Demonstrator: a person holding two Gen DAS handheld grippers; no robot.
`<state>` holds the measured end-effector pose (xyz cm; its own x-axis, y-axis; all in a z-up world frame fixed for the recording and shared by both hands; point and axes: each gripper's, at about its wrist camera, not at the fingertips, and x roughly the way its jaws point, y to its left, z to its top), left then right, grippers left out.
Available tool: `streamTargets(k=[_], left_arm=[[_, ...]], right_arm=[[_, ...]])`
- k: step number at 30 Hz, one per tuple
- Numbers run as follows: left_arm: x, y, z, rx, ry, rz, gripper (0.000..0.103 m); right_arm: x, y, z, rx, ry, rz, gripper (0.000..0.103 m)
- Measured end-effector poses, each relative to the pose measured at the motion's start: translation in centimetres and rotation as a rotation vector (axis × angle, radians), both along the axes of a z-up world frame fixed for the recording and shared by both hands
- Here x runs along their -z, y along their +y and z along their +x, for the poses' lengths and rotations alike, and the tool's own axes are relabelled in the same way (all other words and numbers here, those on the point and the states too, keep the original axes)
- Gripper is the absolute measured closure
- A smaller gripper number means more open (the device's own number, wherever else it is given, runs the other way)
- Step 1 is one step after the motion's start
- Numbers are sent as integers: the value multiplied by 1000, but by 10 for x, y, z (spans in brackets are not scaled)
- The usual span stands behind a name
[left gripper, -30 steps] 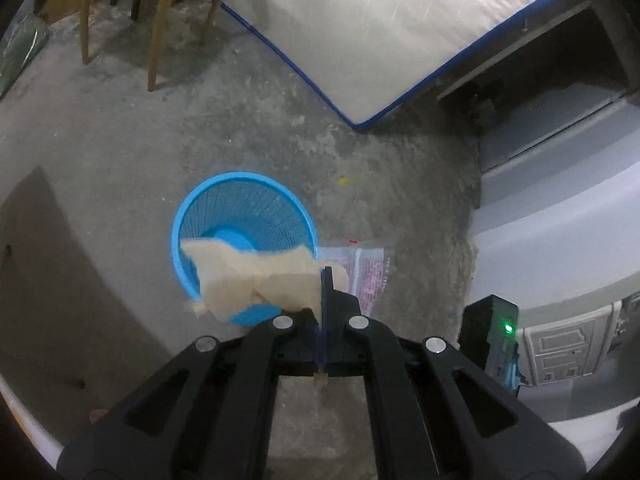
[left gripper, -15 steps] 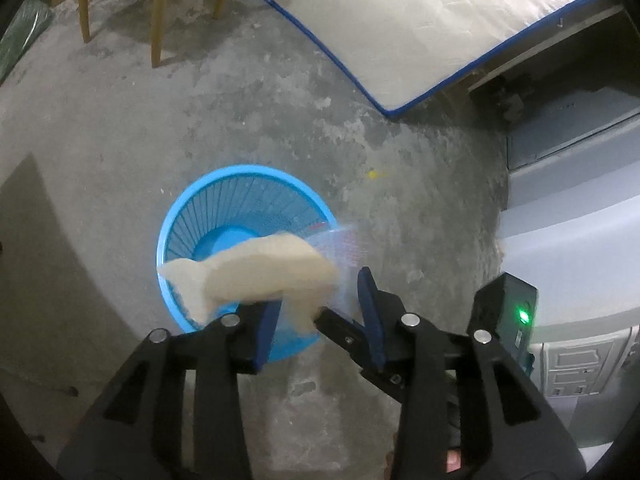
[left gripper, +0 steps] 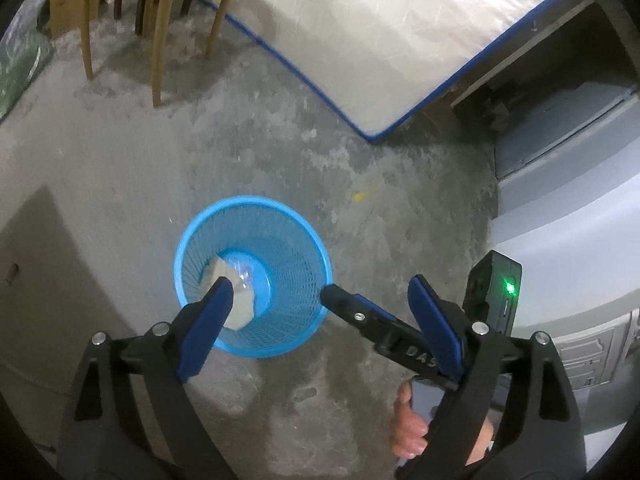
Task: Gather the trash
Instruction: 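Drop the napkin into the blue wastebasket with the left tool while the right tool drops the bag, then grasp the pink sponge with the left tool while the right tool grasps the red wrapper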
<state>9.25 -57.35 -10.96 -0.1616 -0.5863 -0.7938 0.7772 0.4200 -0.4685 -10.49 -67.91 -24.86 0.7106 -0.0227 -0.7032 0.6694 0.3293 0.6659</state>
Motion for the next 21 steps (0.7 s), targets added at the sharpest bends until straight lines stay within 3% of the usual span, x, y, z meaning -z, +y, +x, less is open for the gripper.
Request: streamTargets(k=[7,14,16,21], left_arm=[[-68,61,-13,-79,-167,-65,9],[-100,126,-21,-109,-135,-121,9],[-105,151,-18,-130,-109,-174,9],[-108,226,-6,-244,-96,-216,9]], right_arm=[[-74,34,-24,-23,-51,-171,14],[-142,92,-23,-122,-58,-339,9],[-160,113,-21,-159,-68,-397,7],[-196,163,-9,-274,-130,-485,7]])
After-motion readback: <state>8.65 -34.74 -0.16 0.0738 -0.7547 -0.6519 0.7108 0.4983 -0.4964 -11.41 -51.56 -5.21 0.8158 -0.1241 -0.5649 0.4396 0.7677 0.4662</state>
